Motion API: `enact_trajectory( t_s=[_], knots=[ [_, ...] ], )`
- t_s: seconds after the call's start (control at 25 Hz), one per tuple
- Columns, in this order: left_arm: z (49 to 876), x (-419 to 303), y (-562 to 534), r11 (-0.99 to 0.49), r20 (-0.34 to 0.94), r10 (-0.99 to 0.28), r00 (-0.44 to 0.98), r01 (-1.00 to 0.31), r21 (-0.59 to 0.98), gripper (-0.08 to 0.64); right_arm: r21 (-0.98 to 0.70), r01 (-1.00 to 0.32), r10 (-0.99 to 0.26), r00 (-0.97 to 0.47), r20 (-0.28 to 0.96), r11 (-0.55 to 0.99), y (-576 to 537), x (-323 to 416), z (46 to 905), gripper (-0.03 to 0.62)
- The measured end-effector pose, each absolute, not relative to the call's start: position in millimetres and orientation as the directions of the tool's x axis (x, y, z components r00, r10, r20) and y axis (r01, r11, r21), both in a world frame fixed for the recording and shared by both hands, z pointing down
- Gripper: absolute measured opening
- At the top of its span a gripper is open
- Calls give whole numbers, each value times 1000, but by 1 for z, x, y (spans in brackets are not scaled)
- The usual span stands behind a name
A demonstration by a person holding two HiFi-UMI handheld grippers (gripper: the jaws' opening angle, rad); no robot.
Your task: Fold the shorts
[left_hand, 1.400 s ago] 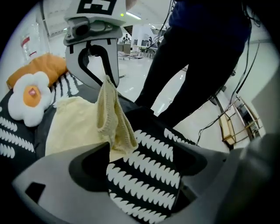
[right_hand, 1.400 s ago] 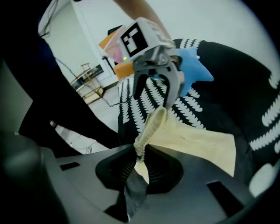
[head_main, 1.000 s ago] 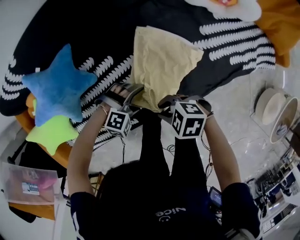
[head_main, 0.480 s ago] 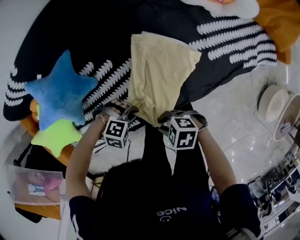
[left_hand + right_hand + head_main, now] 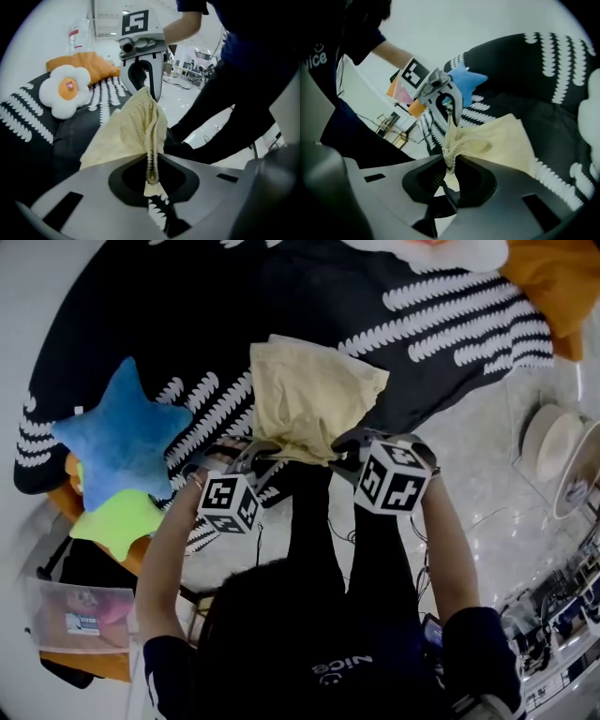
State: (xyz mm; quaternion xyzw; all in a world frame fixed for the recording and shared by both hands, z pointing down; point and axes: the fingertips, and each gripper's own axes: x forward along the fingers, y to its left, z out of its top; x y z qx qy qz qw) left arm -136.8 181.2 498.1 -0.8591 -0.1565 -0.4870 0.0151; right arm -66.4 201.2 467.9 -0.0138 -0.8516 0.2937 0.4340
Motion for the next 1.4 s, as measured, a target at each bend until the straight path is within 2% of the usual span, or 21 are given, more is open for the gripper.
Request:
enact_trajectory(
  t_s=[0.16,0.2,0.24,0.28,0.32,0.4,0.44,0.52,0.6,0.72,0.84,0.92,1.08,1.24,1.36,1.4],
  knots=[
    [498,-101,98,-993,818,122,562,77,95,50,-441,-417,98,-629,771,794,108,-21,484,76],
    [506,-94,78,-994,822,97,562,7,113,102,-435,-477,65,-613,787,763,90,-9,497,102],
    [517,-89,61,-988,829,80,553,-67,141,232,-435,-537,46,-591,805,723,77,2,511,170],
    [529,-85,45,-974,838,67,542,-145,172,286,-437,-589,38,-566,823,680,70,12,525,220],
    [540,-84,31,-952,843,50,535,-230,202,292,-434,-633,35,-541,840,641,66,22,537,230],
    [553,-84,7,-873,834,-4,551,-409,266,295,-406,-708,2,-497,868,578,66,40,553,318],
    [555,-85,-1,-821,821,-32,569,-484,303,295,-391,-743,-31,-483,875,543,67,49,557,331],
    [559,-94,-3,-739,802,-51,595,-563,370,295,-394,-805,-114,-487,866,443,75,59,558,309],
    [564,-111,15,-729,820,0,573,-561,392,295,-451,-828,-197,-529,826,334,93,57,549,242],
    [570,-147,60,-792,873,129,471,-481,377,293,-545,-819,-283,-574,768,182,130,38,531,161],
    [578,-177,100,-848,898,220,382,-380,369,293,-555,-828,-281,-553,784,81,170,19,546,149],
    [586,-182,111,-891,910,217,353,-310,333,288,-509,-855,-247,-516,820,94,191,12,564,161],
    [602,-162,114,-938,927,196,321,-213,272,201,-417,-865,-111,-461,880,279,219,3,591,204],
    [618,-168,116,-976,957,179,228,-85,202,148,-383,-873,-101,-429,898,303,221,-10,609,42],
    [612,-182,117,-982,959,180,217,-15,187,45,-430,-842,-113,-486,866,326,225,-21,597,26],
    [608,-185,119,-979,956,197,218,0,202,37,-443,-827,-114,-506,855,345,230,-20,591,26]
  ],
)
